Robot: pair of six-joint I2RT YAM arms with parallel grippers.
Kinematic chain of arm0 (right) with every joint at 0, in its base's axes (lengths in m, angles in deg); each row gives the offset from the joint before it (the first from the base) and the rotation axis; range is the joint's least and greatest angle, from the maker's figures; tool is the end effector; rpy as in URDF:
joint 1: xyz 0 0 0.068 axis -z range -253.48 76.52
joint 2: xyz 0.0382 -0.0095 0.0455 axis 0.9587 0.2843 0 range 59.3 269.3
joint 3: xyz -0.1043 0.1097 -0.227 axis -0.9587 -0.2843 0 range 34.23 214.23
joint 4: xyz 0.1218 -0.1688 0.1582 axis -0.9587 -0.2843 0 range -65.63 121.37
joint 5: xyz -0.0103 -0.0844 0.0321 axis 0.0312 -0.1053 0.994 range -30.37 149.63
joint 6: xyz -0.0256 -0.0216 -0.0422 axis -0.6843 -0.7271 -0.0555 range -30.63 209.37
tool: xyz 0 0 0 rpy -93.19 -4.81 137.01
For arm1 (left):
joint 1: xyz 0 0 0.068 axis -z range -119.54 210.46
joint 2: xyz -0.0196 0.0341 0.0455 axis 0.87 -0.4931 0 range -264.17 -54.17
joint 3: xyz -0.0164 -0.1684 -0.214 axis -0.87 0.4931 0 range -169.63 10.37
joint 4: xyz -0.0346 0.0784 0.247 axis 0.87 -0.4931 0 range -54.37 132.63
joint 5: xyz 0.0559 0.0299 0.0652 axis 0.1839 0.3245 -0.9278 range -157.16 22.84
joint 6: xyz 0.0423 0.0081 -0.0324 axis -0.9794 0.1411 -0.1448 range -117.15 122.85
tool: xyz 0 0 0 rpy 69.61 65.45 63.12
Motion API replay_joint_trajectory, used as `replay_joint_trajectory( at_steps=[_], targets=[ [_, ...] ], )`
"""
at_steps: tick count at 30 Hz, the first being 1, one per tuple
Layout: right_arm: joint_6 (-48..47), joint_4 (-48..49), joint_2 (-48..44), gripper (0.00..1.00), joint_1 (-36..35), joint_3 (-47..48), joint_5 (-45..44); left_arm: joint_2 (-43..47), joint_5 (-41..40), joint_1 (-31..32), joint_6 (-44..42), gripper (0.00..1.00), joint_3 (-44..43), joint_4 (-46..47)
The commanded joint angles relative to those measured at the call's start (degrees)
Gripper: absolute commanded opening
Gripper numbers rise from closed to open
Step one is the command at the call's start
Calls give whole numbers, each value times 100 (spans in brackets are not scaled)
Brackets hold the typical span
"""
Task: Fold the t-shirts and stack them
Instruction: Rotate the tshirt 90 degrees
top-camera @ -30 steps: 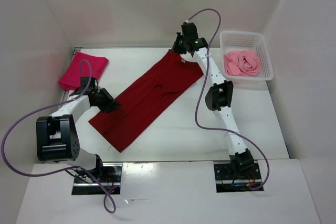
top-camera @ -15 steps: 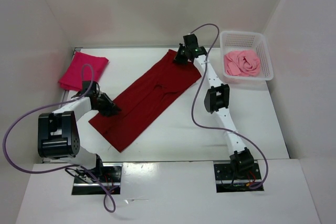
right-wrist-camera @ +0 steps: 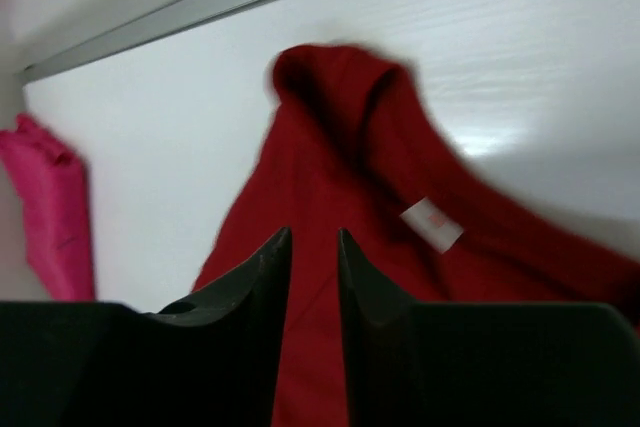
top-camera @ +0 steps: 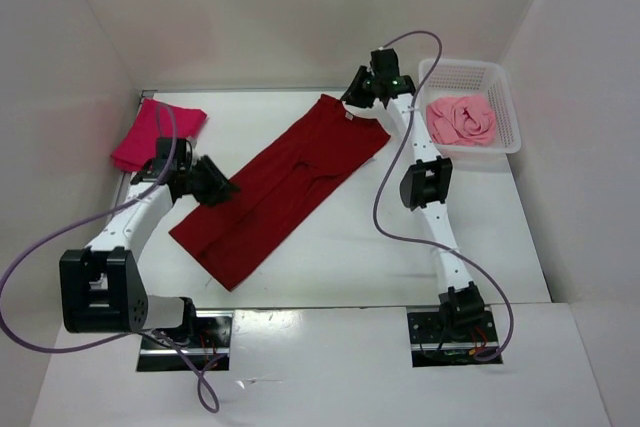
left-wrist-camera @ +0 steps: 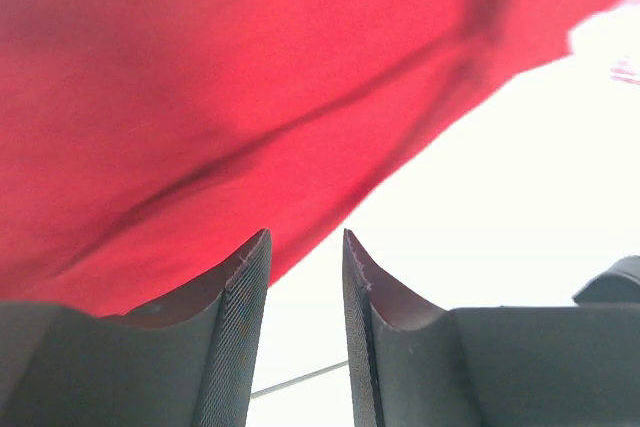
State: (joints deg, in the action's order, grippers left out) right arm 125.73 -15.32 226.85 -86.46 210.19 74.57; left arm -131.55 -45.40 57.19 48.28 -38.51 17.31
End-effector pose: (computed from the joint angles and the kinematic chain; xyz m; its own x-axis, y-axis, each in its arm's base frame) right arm 0.5791 0.1429 0.1985 -0.7317 0.4192 -0.5375 0.0244 0.8041 0.5940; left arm 0.2699 0.0021 0.2205 -0.6835 -0.7017 -0.2010 -0.4580 0.6267 -0.6305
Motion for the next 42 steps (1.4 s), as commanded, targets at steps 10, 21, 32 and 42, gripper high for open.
replay_joint_trajectory(
  at_steps=[10,21,32,42],
  targets=[
    [-782,1253,-6193,11,-1401,-6248,396,426,-629,143,-640,41,-948,-149],
    [1391,4326,-7017,58,-2728,-11514,809,-22,-629,89,-825,38,-886,36],
    [1699,4740,-5339,58,-3237,-10934,466,-198,-620,89,-1010,38,-623,89],
    [831,3775,-6329,2,-2036,-12022,439,-250,-726,677,-975,38,-464,89]
  ],
)
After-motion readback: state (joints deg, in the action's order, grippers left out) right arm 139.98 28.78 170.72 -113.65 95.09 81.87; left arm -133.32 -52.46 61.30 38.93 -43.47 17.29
